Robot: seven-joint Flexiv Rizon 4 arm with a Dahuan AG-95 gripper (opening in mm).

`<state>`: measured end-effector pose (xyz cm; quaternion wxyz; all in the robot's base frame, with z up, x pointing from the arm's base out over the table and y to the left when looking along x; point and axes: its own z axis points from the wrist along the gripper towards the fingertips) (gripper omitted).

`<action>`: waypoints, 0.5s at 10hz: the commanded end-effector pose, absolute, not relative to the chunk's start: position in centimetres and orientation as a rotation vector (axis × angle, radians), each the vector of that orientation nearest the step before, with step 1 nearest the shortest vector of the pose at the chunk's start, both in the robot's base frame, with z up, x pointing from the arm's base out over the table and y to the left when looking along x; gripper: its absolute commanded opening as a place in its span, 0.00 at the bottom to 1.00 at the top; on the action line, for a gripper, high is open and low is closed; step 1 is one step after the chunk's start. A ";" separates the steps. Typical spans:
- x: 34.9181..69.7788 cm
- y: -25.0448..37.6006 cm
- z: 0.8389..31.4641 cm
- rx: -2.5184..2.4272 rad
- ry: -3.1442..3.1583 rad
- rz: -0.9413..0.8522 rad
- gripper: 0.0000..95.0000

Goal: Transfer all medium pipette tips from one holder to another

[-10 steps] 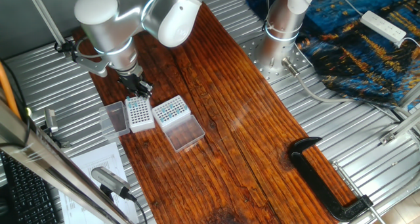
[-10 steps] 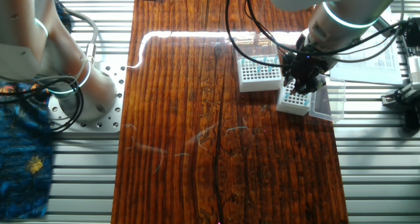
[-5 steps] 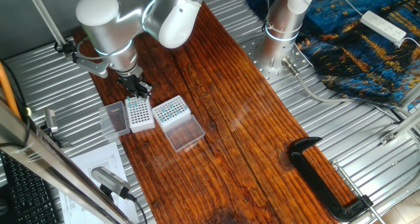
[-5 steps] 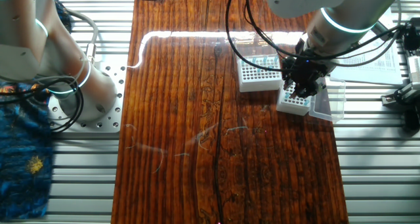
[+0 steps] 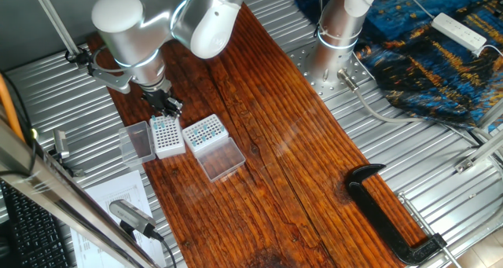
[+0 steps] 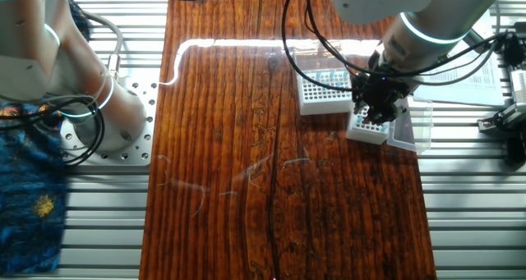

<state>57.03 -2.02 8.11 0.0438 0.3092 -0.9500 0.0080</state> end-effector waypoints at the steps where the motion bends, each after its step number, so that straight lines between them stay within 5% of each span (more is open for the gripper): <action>1: 56.8 -2.1 8.1 0.950 -2.902 0.024 0.20; 5: 56.4 -2.3 7.9 0.954 -2.902 0.026 0.20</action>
